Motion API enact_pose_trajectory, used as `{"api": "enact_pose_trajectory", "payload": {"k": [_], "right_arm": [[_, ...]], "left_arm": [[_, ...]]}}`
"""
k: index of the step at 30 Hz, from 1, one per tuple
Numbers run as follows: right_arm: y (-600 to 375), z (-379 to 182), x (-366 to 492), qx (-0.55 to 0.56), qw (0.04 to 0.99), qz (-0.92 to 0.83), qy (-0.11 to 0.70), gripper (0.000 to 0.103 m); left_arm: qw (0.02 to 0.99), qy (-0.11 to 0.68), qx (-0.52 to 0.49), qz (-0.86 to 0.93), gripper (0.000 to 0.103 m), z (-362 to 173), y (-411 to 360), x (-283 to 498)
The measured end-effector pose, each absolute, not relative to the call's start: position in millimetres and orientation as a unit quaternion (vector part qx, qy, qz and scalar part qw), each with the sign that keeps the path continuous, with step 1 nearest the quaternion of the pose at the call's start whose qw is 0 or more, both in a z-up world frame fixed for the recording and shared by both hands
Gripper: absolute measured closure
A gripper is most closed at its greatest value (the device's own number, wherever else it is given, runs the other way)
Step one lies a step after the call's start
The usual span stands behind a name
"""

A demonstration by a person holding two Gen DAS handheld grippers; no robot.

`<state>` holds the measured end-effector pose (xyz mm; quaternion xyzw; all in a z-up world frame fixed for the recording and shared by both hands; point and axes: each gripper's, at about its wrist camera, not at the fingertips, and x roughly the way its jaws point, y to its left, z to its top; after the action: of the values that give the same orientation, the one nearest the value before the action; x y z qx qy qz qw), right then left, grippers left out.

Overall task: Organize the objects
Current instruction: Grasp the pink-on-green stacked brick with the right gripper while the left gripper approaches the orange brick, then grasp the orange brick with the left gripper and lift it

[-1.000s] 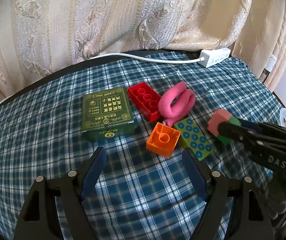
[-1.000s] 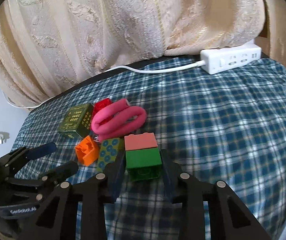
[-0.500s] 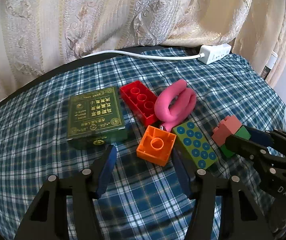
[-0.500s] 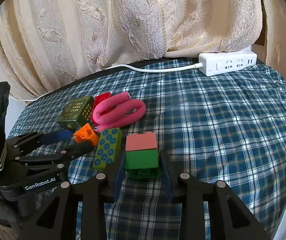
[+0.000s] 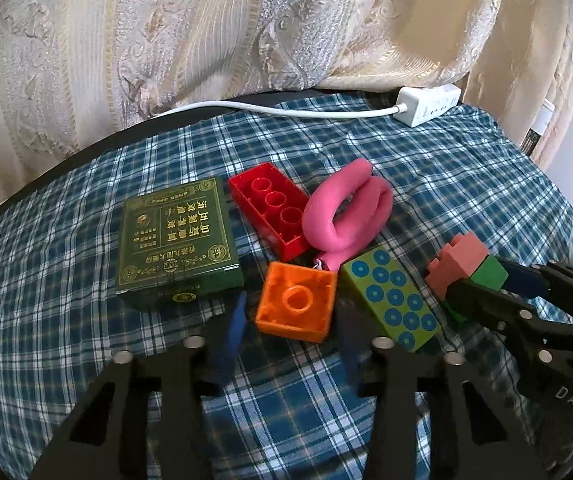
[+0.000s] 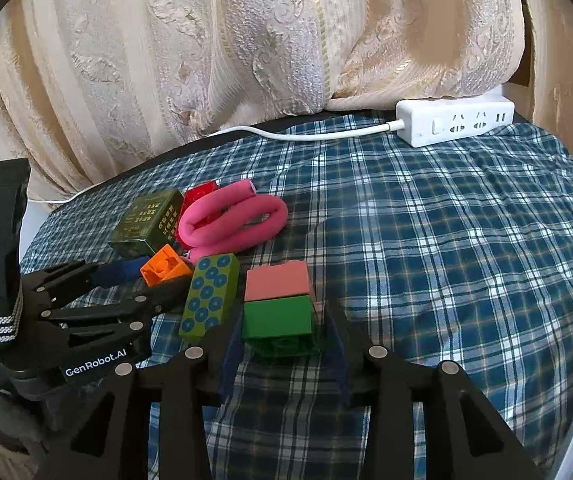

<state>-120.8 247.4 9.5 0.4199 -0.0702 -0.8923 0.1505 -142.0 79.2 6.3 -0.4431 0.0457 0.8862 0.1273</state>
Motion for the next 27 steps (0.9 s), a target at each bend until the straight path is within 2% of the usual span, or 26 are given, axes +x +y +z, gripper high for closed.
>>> {"api": "enact_pose_trajectory", "payload": {"k": [12, 27], "right_arm": [[250, 7, -124, 0.425, 0.157, -0.888, -0.083, 0.061], [248, 13, -111, 0.415, 0.157, -0.894, -0.067, 0.069]], "left_arm": [[0.137, 0.039, -0.437, 0.888, 0.068, 17, 81, -124], [0.129, 0.016, -0.43, 0.893, 0.068, 32, 71, -98]]}}
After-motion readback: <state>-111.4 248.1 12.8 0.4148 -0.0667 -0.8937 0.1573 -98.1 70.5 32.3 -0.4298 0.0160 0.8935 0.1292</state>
